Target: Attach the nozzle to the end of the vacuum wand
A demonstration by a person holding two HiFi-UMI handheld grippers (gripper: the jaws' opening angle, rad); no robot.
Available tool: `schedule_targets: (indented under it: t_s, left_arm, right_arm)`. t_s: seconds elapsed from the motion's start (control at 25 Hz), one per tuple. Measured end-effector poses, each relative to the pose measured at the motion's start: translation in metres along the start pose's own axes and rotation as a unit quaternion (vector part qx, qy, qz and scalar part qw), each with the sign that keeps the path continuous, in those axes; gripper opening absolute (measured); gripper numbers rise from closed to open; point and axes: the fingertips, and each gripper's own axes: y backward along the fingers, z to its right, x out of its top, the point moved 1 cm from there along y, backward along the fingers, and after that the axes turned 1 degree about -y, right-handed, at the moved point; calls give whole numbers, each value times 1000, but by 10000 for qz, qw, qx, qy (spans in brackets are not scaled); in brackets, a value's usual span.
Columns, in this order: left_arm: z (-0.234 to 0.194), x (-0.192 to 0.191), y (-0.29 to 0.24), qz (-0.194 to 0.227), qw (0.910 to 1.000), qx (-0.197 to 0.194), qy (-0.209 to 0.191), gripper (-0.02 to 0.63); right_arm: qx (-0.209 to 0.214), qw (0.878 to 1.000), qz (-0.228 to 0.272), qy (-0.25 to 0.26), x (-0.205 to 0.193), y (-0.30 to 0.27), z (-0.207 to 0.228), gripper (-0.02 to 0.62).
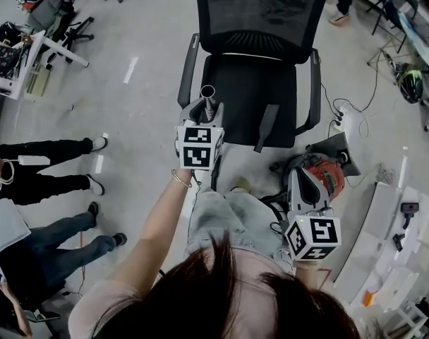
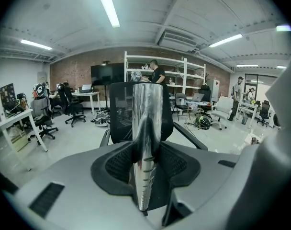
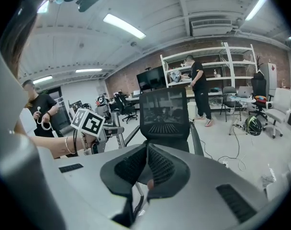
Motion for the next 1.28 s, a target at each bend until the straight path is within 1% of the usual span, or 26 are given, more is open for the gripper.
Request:
schedule_targets:
  t_s: [0.2, 0.6, 1.0, 1.28]
  left_arm:
    - [1, -1, -5, -16, 10000, 33, -10, 158]
    - [1, -3, -10, 20, 10000, 49, 0, 158]
    - [-2, -4, -11, 70, 10000, 35, -2, 158]
    - [-2, -5, -13, 108, 9999, 23, -14, 158]
  right_arm:
    - [235, 9989, -393, -66, -19, -25, 9, 25]
    - [422, 9947, -912, -217, -53, -65, 33, 25]
    - [435, 9895, -1344, -295, -94, -107, 52, 25]
    - [471, 9837, -1688, -398, -130, -144, 68, 25]
